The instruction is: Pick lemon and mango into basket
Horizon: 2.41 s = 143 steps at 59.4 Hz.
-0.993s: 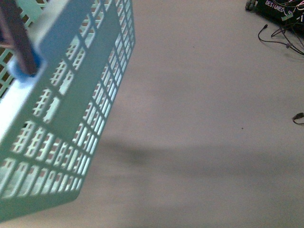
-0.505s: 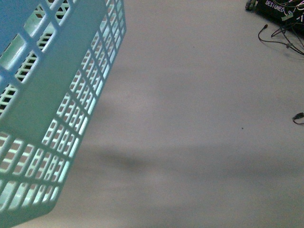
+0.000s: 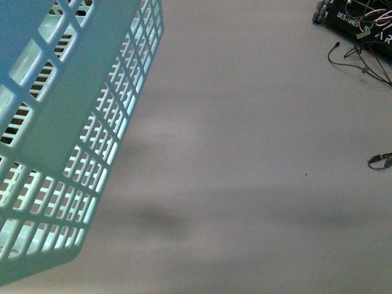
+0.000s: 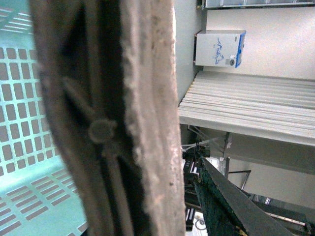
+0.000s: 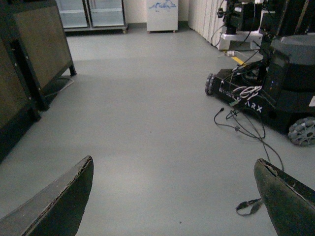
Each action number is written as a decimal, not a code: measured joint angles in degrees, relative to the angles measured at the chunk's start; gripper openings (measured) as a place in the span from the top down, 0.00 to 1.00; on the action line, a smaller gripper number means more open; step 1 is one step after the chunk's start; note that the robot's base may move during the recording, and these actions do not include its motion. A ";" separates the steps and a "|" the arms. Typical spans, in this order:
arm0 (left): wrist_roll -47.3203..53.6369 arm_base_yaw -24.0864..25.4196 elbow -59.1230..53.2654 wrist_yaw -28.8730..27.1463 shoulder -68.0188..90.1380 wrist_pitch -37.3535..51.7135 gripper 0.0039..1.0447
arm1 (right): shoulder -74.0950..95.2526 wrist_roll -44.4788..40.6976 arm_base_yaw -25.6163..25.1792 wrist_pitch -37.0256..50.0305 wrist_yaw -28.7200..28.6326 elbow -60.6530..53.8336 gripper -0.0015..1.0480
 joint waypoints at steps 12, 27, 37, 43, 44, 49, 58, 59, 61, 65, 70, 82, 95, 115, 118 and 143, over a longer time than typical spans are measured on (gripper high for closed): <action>0.04 0.00 0.00 0.02 0.02 0.00 0.73 | 0.00 0.02 0.00 0.00 0.00 0.00 0.08; 0.00 0.00 0.02 0.00 0.00 0.00 0.73 | 0.00 0.02 0.00 0.00 0.00 0.00 0.08; 0.00 0.00 0.02 0.00 0.00 0.00 0.73 | 0.00 0.02 0.00 0.00 0.00 0.00 0.08; 0.02 0.00 0.02 0.00 0.00 0.00 0.73 | 0.00 0.02 0.02 0.00 0.00 0.00 0.08; 0.02 0.00 0.02 0.00 0.00 0.00 0.73 | 0.00 0.00 0.00 0.00 0.00 0.00 0.08; 0.02 0.00 0.02 0.00 0.00 0.00 0.73 | 0.00 0.02 0.02 0.00 0.02 0.00 0.08; 0.02 0.00 0.02 0.00 0.00 0.00 0.73 | 0.00 0.02 0.00 0.00 0.00 0.00 0.08; 0.00 0.00 0.02 0.00 0.00 0.00 0.73 | 0.00 0.02 0.00 0.00 0.00 0.00 0.08; 0.00 0.00 0.02 0.00 0.00 0.00 0.73 | 0.00 0.02 0.00 0.00 0.00 0.00 0.08; 0.00 0.00 0.02 0.00 0.00 0.00 0.73 | 0.00 0.02 0.02 0.00 0.00 0.00 0.08; 0.00 0.00 0.02 0.00 0.00 0.00 0.73 | 0.00 0.02 0.00 0.00 0.00 0.00 0.08; 0.02 0.00 0.02 0.00 0.00 0.00 0.73 | 0.00 0.02 0.02 0.00 0.00 0.00 0.08; 0.02 0.00 0.02 0.00 0.00 0.00 0.73 | 0.00 0.02 0.00 0.00 0.00 0.00 0.08; 0.02 0.00 0.04 0.00 -0.04 0.00 0.73 | 0.00 0.02 0.00 0.02 -0.04 0.00 0.08; 0.00 0.00 0.04 0.00 -0.04 0.00 0.73 | 0.00 0.02 0.00 0.02 0.07 0.00 0.08; -0.35 -0.42 0.09 1.16 -0.09 0.00 0.73 | 0.00 0.02 0.02 0.02 0.22 0.00 0.08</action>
